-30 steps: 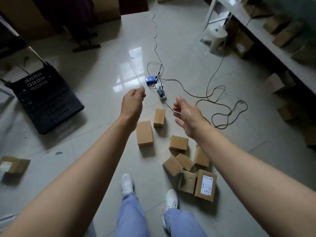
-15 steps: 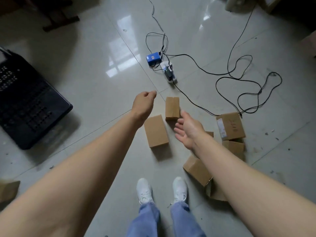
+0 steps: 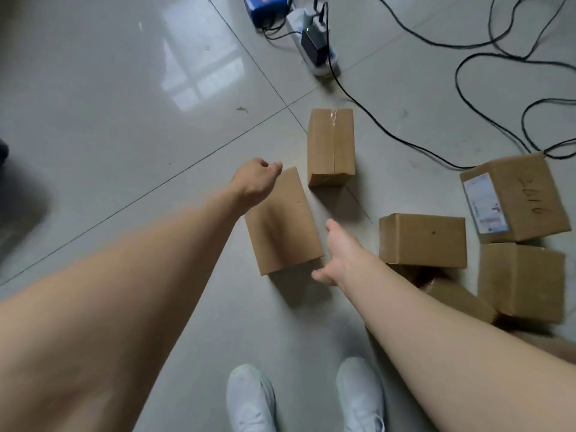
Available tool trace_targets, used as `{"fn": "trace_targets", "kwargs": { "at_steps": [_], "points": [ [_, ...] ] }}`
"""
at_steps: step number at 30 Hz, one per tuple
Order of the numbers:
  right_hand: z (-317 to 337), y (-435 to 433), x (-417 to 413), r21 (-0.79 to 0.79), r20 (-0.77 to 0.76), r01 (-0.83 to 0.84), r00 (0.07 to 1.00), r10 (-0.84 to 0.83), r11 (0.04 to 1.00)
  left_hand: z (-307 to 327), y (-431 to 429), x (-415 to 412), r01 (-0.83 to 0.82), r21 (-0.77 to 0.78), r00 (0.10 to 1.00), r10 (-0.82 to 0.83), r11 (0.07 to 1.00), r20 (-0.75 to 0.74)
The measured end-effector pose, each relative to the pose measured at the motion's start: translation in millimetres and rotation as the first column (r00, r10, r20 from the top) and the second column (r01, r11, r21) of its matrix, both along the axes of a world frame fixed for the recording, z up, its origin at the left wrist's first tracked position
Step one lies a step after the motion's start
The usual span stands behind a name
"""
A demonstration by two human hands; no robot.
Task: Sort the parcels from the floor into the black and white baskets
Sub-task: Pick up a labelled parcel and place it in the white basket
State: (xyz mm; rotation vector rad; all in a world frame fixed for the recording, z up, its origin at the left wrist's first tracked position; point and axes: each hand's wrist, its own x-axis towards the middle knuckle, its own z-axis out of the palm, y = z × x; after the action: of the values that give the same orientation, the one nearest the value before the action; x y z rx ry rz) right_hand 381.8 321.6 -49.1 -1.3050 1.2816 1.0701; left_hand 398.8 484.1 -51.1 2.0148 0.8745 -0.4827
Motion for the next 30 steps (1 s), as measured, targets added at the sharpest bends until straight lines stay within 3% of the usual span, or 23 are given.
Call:
{"fn": "trace_targets", "kwargs": {
  "at_steps": [5, 8, 10, 13, 16, 20, 26, 30],
  "points": [
    [-54.1, 2.9, 2.6, 0.043, -0.039, 0.062, 0.997, -0.061, 0.997, -50.1, 4.2, 13.7, 0.117, 0.003, 0.986, -0.116, 0.993, -0.116],
    [-63.1, 2.5, 9.9, 0.027, -0.012, 0.068, 0.998, -0.068, 0.997, -60.8, 8.0, 15.9, 0.084, -0.056, 0.982, -0.092, 0.995, -0.164],
    [-54.8, 2.5, 13.8, 0.017, 0.034, 0.026, 0.999, -0.027, 1.0, -54.5, 12.7, 10.4, -0.002, -0.043, 0.981, -0.006, 0.999, -0.192],
    [-22.9, 7.0, 20.9, -0.023, 0.181, -0.063, 0.981, 0.066, 0.998, -21.5, 18.5, -2.7, -0.259, -0.019, 0.956, 0.254, 0.966, -0.149],
    [35.2, 19.3, 29.7, -0.091, 0.313, -0.101, 0.942, 0.125, 0.991, 34.8, 25.3, -15.2, -0.503, -0.054, 0.863, 0.498, 0.862, -0.091],
    [139.9, 39.1, 45.7, -0.117, 0.422, -0.127, 0.892, 0.165, 0.985, 134.7, 43.1, -26.2, -0.659, -0.192, 0.74, 0.673, 0.727, 0.009],
    [326.5, 69.0, 74.1, -0.089, 0.616, -0.184, 0.762, 0.2, 0.979, 324.2, 77.5, -37.1, -0.745, -0.361, 0.58, 0.812, 0.561, 0.064],
    [454.3, 86.8, 68.7, -0.031, 0.69, -0.283, 0.688, 0.226, 0.959, 454.7, 88.9, -67.7, -0.75, -0.4, 0.536, 0.838, 0.526, 0.097]
  ]
}}
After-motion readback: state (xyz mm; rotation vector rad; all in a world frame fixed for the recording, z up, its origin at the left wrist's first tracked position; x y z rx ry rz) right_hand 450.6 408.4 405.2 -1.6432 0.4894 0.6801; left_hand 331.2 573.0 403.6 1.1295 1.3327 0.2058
